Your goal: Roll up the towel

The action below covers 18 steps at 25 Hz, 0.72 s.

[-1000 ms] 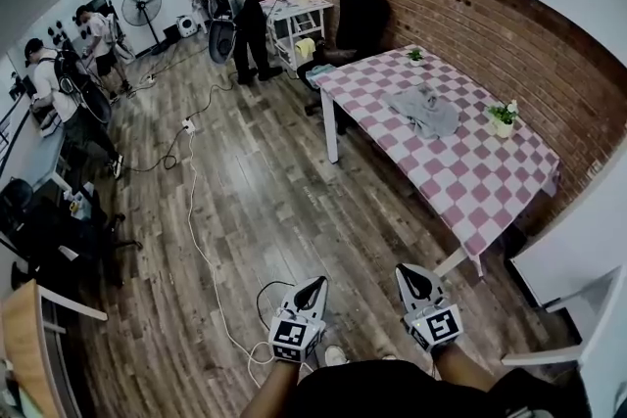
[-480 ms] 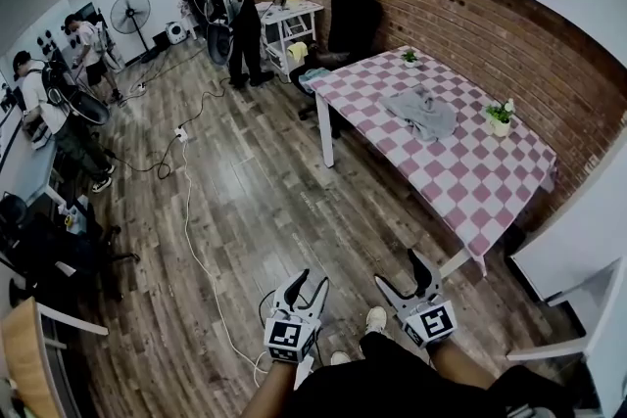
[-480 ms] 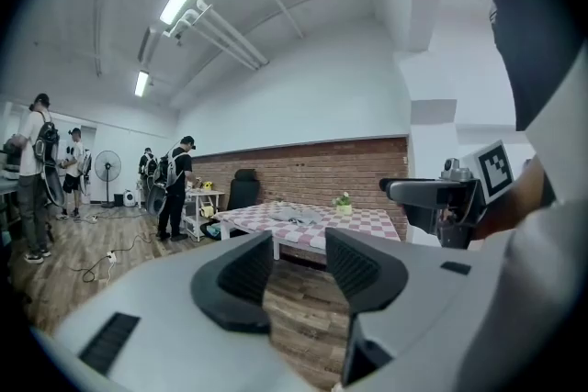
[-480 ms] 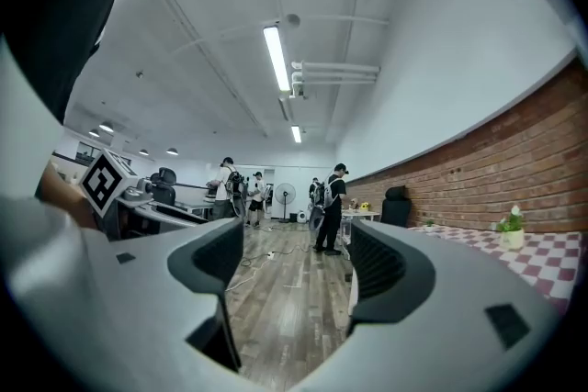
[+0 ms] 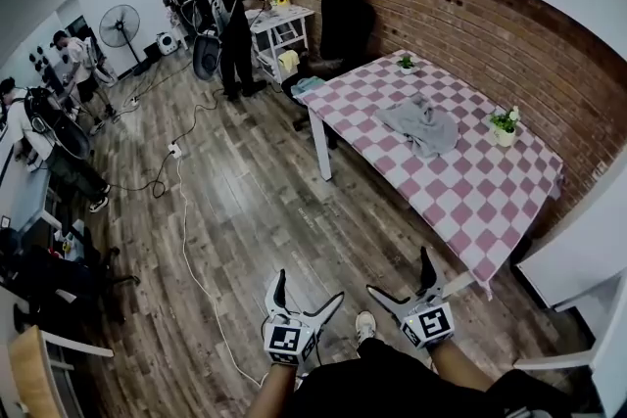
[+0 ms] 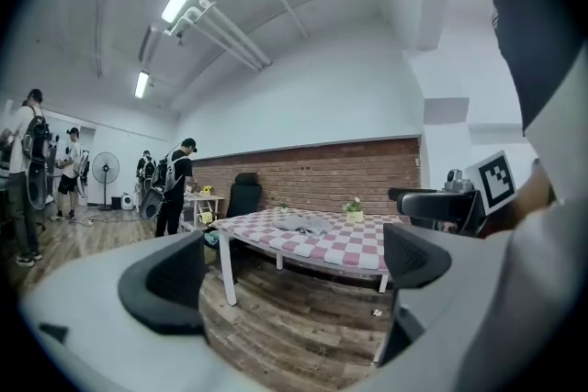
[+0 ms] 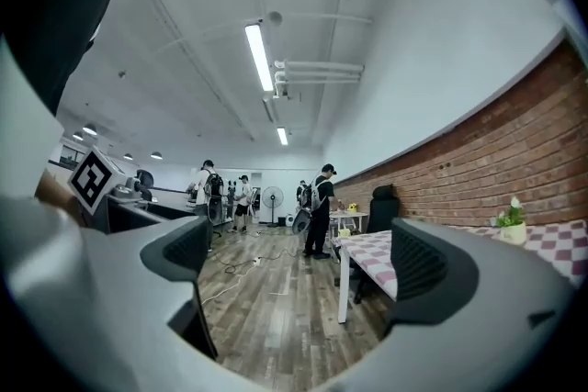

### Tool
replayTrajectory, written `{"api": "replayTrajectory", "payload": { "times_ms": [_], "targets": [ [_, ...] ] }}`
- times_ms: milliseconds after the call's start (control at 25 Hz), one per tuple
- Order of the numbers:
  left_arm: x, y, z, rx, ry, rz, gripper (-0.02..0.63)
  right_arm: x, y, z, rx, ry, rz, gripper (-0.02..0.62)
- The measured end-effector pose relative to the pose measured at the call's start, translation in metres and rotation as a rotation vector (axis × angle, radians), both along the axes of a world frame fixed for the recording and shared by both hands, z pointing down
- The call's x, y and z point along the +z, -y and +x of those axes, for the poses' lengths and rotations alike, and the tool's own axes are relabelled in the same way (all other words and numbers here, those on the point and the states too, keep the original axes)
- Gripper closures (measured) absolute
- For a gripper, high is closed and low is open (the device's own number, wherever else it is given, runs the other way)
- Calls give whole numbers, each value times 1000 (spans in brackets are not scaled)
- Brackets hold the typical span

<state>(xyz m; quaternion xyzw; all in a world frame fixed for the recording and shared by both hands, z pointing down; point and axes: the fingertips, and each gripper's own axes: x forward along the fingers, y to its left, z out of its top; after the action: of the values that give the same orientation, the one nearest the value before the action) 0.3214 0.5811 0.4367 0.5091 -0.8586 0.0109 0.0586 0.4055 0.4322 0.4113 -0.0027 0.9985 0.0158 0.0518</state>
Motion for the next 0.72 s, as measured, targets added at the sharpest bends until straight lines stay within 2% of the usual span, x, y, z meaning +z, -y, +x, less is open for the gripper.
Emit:
{"api": "replayTrajectory", "payload": {
  "times_ms": [240, 400, 720],
  "targets": [
    [-9, 61, -52, 29, 30, -13, 12, -1, 58, -54, -2, -14, 10, 4],
    [-10, 97, -87, 16, 24, -12, 14, -3, 92, -84, -20, -19, 57, 5],
    [-1, 162, -137, 34, 18, -29, 14, 2, 151, -130, -23, -31, 87, 5]
  ]
}}
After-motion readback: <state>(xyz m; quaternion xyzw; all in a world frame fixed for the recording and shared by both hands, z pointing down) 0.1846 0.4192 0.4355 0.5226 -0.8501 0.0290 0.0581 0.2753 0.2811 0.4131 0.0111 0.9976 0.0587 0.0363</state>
